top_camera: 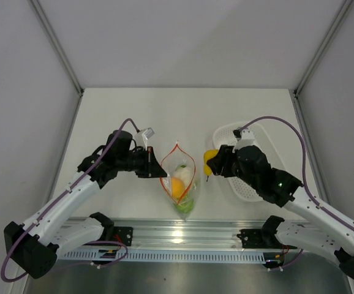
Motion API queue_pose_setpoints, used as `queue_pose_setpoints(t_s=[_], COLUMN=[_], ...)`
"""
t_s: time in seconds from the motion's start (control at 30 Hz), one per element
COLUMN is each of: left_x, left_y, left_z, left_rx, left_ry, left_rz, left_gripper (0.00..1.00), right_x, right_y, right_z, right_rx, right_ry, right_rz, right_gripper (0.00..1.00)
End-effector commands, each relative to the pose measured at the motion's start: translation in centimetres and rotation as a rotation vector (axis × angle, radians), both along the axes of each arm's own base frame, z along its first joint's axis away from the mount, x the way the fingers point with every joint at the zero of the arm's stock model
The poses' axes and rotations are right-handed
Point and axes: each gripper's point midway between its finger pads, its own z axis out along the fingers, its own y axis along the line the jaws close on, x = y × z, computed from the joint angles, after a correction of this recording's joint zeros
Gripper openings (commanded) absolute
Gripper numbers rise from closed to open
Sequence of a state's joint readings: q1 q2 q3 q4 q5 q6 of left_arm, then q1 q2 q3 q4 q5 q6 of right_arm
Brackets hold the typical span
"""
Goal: Place the food in the zip-top bag and seal the zipper
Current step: Place the fake fruit in the zipper food storage bag.
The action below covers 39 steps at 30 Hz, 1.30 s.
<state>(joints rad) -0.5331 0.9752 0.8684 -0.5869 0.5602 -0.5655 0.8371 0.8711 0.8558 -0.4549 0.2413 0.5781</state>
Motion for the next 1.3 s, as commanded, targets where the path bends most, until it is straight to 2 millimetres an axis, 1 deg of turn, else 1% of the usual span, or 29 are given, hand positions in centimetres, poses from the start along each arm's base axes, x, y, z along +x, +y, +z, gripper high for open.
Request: queue_pose_setpoints(t_s=[0.0,0.07,0.13,0.2,0.27,0.3,0.4,0.43,0.47,0.5,0.53,0.57,0.6,0.63,0.67,0.73,0.77,0.8,0.87,0.9,0.97,1.0,1.1,1.13,1.2,1.23,1.27], left_x=[0.8,0.9,1.0,1.0,1.1,1.1,1.3,1.2,1.3,1.2,1.1,1.1,1.0,1.0,1.0,0.9,0.6,0.5,0.2,0.1,-0.2,-0.3,-0.5,-0.5,-0.6,-0.7,-0.8], left_y=[-0.2,-0.3,-0.7,-0.9,-1.0,-1.1,-1.3,-1.4,-1.5,-1.6,-1.6,-1.6,-1.6,-1.6,-1.6,-1.7,-1.8,-1.9,-1.9,-1.9,-1.9,-1.8,-1.6,-1.6,-1.5,-1.6,-1.6], left_z=[1.1,0.8,0.7,0.6,0.8,0.9,1.1,1.3,1.5,1.5,1.6,1.6,1.7,1.8,1.7,2.0,2.1,2.2,2.4,2.4,2.3,2.4,2.6,2.7,2.7,2.8,2.8], left_rx=[-0.018,-0.026,-0.043,-0.053,-0.064,-0.066,-0.069,-0.078,-0.085,-0.088,-0.091,-0.093,-0.095,-0.097,-0.098,-0.109,-0.125,-0.141,-0.160,-0.167,-0.172,-0.177,-0.188,-0.193,-0.192,-0.193,-0.193], left_ry=[-0.050,-0.044,-0.036,-0.024,-0.027,-0.027,-0.021,-0.020,-0.024,-0.020,-0.021,-0.024,-0.027,-0.032,-0.031,-0.030,-0.017,-0.027,-0.029,-0.027,-0.020,-0.029,-0.045,-0.049,-0.047,-0.044,-0.042], left_rz=[0.000,0.005,0.003,0.003,0.001,0.000,-0.003,-0.012,-0.014,-0.019,-0.022,-0.021,-0.025,-0.027,-0.029,-0.031,-0.041,-0.043,-0.039,-0.042,-0.049,-0.050,-0.037,-0.034,-0.034,-0.043,-0.046], left_gripper=[0.01,0.00,0.01,0.01,0.01,0.01,0.01,0.01,0.00,0.01,0.01,0.01,0.01,0.01,0.01,0.01,0.01,0.01,0.01,0.01,0.01,0.01,0.01,0.01,0.01,0.00,0.01], right_x=[-1.8,-2.6,-3.6,-4.7,-5.3,-5.9,-6.5,-7.0,-7.2,-7.2,-7.1,-6.9,-6.7,-6.4,-6.0,-5.6,-5.4,-5.3,-4.7,-4.6,-4.7,-4.8,-4.7,-4.8,-4.9,-5.0,-5.1], right_y=[0.6,1.0,1.6,2.6,3.2,3.8,4.7,5.6,6.0,6.5,7.4,7.8,8.2,8.3,9.1,9.7,10.1,10.3,10.3,10.3,10.6,10.9,10.4,10.0,9.6,9.4,9.4], right_z=[3.5,4.4,5.8,6.8,7.9,8.2,10.5,10.7,12.1,12.5,11.9,12.5,12.3,12.0,11.2,11.1,10.1,10.1,9.1,9.0,8.6,8.5,7.6,7.5,7.6,7.3,7.2], right_rx=[0.077,0.101,0.133,0.145,0.160,0.156,0.178,0.172,0.200,0.206,0.185,0.190,0.182,0.171,0.154,0.149,0.124,0.134,0.096,0.096,0.081,0.080,0.026,0.012,0.007,0.004,0.004], right_ry=[-0.051,-0.067,-0.090,-0.111,-0.140,-0.151,-0.214,-0.222,-0.239,-0.242,-0.223,-0.222,-0.213,-0.205,-0.185,-0.172,-0.148,-0.132,-0.114,-0.103,-0.097,-0.091,-0.074,-0.069,-0.075,-0.070,-0.068], right_rz=[0.043,0.075,0.123,0.189,0.217,0.240,0.263,0.292,0.296,0.297,0.302,0.299,0.289,0.263,0.254,0.235,0.224,0.205,0.166,0.151,0.153,0.152,0.113,0.097,0.084,0.086,0.088], right_gripper=[0.09,0.09,0.09,0.09,0.09,0.09,0.09,0.09,0.09,0.09,0.09,0.09,0.09,0.11,0.13,0.16,0.17,0.17,0.24,0.27,0.36,0.48,0.64,0.72,0.82,0.96,0.98])
